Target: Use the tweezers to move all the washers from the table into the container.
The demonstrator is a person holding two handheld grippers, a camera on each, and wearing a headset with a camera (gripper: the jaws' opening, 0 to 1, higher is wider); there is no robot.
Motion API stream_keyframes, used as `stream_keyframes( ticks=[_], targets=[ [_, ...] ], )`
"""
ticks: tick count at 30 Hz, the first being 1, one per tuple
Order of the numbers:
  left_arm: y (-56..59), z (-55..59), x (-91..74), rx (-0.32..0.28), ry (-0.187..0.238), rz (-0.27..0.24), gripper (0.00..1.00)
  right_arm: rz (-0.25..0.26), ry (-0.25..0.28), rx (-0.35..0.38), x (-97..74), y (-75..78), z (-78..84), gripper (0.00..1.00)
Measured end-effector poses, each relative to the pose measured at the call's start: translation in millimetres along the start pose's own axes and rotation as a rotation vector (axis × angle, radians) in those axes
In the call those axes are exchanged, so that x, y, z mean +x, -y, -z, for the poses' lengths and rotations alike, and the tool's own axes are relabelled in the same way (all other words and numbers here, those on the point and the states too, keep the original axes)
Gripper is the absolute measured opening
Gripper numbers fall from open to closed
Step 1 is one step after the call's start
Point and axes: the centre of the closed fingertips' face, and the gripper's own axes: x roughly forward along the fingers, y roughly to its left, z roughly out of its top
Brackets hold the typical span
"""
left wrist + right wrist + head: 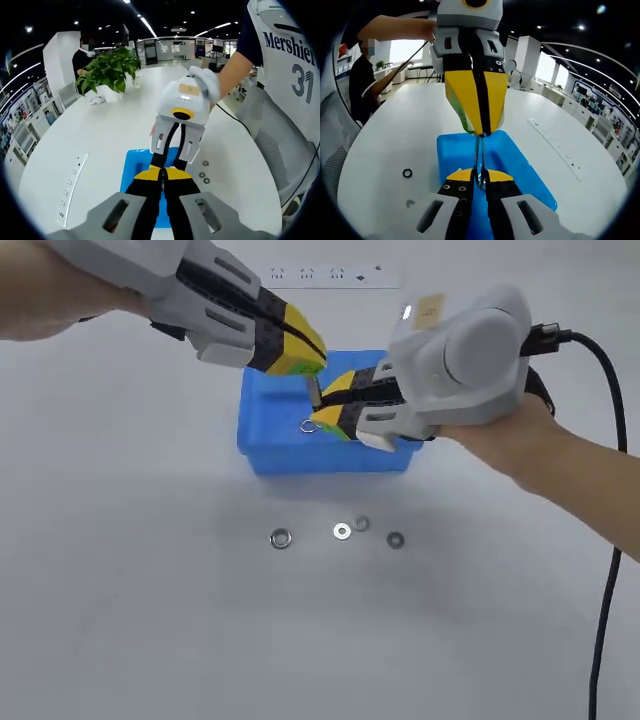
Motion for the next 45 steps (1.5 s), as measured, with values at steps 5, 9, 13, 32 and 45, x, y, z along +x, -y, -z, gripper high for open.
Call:
stream_keyframes(
  ticks=[5, 9, 13, 32, 45],
  targets=[
    [0.5, 1.4, 2.5, -0.01, 0.002, 0.0, 0.05, 0.0, -0.012, 0.014, -0.9, 0.3, 2.4, 0.1],
    [-1.2, 1.1, 2.2, -0.001, 0.001, 0.001, 0.05, 0.003, -0.014, 0.022, -2.0, 0.5, 1.3, 0.11],
    [2.7, -5.6, 0.0, 0.009, 0.005, -0.002, 0.05, 0.017, -0.017, 0.003, -3.7, 1.4, -3.1, 0.11],
    [32.1, -49.1, -30.6, 0.073, 0.015, -0.029, 0.05, 0.036, 0.039, -0.027, -36.9, -14.0, -45.9, 0.11],
    [67.0, -51.7, -53.4, 0.073, 0.007, -0.064, 0.05, -0.013, 0.041, -0.079, -45.9, -53.8, -66.5, 0.11]
  ],
)
